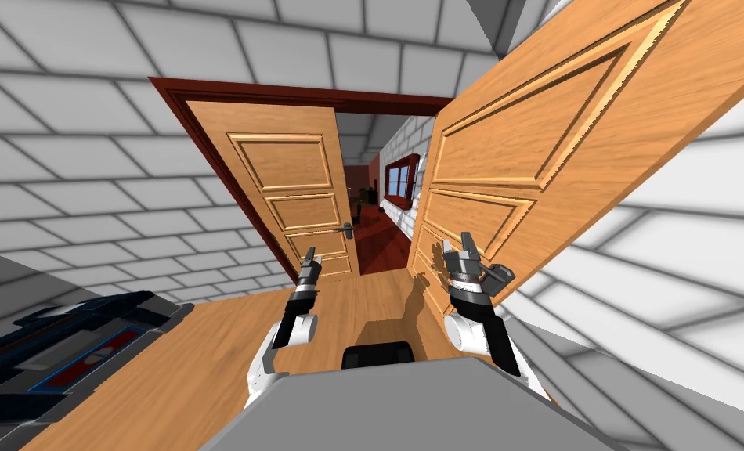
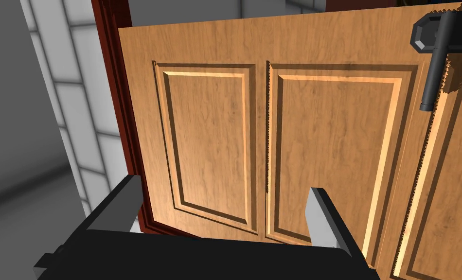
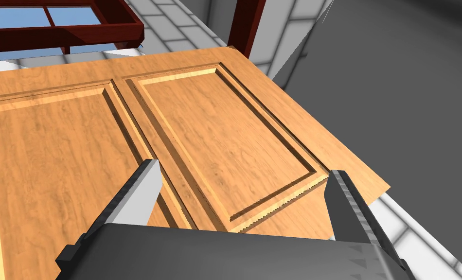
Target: Pull the door open
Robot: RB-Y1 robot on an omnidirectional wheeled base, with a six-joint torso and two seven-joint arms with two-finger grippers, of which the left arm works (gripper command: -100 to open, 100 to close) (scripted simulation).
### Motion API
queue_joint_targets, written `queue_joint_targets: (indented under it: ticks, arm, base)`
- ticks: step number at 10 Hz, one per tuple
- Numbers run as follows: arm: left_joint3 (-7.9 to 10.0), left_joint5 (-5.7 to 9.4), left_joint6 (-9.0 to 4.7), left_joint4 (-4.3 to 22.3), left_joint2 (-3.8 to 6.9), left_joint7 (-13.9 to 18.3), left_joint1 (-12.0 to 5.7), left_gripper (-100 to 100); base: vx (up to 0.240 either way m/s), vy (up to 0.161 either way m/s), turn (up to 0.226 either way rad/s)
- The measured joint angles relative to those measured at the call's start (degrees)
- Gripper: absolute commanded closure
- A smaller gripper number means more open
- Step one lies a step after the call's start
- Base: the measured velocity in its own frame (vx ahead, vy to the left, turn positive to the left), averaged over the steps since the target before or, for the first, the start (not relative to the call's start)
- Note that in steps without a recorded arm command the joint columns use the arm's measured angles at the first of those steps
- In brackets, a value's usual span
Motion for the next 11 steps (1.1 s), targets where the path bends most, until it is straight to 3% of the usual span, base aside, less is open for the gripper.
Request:
queue_joint_targets:
  ticks: [4,7,11]
  arm:
    - [1.03,0.77,0.6,4.72,1.02,0.83,-1.97,-100]
    - [2.03,1.53,0.84,10.33,1.9,1.59,-4.09,-100]
    - [3.02,2.32,2.1,14.52,2.72,2.48,-5.75,-100]
  base:
    - [0.1,-0.023,-0.029]
    - [0.163,-0.017,-0.047]
    - [0.11,0.003,-0.025]
